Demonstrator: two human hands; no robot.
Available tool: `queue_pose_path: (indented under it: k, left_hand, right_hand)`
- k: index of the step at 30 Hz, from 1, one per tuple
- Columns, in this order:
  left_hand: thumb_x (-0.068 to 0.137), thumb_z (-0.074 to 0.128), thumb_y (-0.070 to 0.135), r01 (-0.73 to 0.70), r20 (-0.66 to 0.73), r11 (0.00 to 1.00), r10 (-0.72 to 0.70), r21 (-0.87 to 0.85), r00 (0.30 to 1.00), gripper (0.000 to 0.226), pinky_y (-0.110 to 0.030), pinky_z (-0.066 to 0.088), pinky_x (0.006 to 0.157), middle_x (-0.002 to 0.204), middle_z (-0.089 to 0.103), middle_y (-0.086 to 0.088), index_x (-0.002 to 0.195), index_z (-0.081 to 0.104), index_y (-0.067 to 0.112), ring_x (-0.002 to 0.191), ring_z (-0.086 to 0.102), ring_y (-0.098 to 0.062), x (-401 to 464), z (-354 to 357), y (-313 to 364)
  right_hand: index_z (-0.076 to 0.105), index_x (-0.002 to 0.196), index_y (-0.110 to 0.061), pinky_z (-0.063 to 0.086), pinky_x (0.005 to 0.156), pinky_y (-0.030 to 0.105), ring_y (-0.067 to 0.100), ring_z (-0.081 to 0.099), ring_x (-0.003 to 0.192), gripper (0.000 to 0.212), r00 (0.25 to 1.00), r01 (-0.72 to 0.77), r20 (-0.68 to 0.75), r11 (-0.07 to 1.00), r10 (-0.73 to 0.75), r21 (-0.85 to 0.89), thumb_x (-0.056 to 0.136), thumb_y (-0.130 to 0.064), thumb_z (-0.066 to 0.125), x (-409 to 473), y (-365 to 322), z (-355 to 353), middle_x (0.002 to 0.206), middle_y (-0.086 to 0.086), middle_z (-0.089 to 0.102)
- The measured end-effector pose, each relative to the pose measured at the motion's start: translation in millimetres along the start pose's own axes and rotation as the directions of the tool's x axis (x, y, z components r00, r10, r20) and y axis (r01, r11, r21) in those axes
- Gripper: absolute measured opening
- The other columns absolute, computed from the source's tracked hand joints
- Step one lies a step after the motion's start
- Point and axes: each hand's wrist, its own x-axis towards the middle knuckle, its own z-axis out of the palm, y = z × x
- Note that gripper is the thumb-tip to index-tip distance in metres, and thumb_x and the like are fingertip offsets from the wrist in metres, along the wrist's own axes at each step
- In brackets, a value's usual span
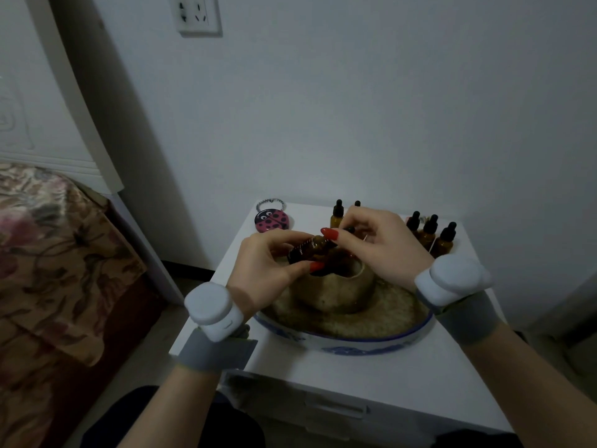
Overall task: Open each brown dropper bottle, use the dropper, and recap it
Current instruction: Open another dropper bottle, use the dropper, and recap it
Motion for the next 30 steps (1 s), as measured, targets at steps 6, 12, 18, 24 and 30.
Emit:
queue_pose_path:
  k: [6,12,18,24,30]
  left_hand:
    - [0.074,0.08,0.015,-0.01,0.035,1.0,0.01,0.007,0.999,0.035,-0.04,0.054,0.092,0.101,0.071,0.009,0.105,0.071,0.029,0.098,0.065,-0.011,-1.9,-1.0,4.5]
    - [0.073,0.081,0.014,0.01,0.014,1.0,-0.01,-0.012,1.0,0.037,-0.043,0.054,0.091,0.101,0.073,0.003,0.108,0.073,0.021,0.097,0.066,-0.017,-0.2,-0.4,1.1]
    - [0.072,0.082,0.018,0.014,-0.049,1.0,-0.014,0.005,0.999,0.039,-0.043,0.055,0.089,0.098,0.072,0.009,0.098,0.067,0.043,0.097,0.066,-0.015,1.0,-1.5,-1.3]
    - [0.072,0.082,0.015,0.013,-0.02,1.0,-0.012,0.018,1.0,0.038,-0.042,0.055,0.089,0.101,0.072,0.005,0.107,0.073,0.025,0.097,0.066,-0.016,-0.1,1.0,-3.2]
    - [0.073,0.081,0.016,-0.002,0.009,1.0,0.001,0.024,1.0,0.035,-0.04,0.054,0.09,0.1,0.072,0.009,0.106,0.072,0.027,0.097,0.065,-0.012,-2.1,1.3,3.6]
  right_hand:
    - [0.061,0.068,-0.003,0.05,0.067,0.041,0.028,0.056,0.061,0.058,1.0,-0.023,0.006,0.999,0.023,-0.031,0.083,-0.058,0.05,0.2,-1.3,0.9,0.065,0.017,0.059]
    - [0.064,0.079,-0.011,0.053,0.068,0.038,0.016,0.059,0.06,0.051,0.997,-0.071,-0.006,0.997,0.071,0.038,0.083,-0.059,0.047,-0.4,-1.3,-1.0,0.063,0.0,0.061]
    - [0.064,0.112,-0.022,0.057,0.078,0.03,0.015,0.066,0.087,0.023,0.999,0.001,0.05,0.995,-0.005,0.098,0.09,-0.016,0.065,-0.3,1.6,-1.8,0.1,0.001,0.067]
    - [0.068,0.094,-0.014,0.056,0.084,0.035,0.011,0.065,0.087,0.018,1.0,-0.025,-0.01,1.0,0.025,-0.002,0.089,-0.029,0.062,-0.1,1.6,2.6,0.089,-0.002,0.068]
    - [0.066,0.076,-0.008,0.053,0.071,0.041,0.024,0.062,0.068,0.053,0.999,-0.044,-0.011,0.997,0.044,-0.06,0.085,-0.057,0.049,-1.7,-2.9,2.5,0.07,0.012,0.064]
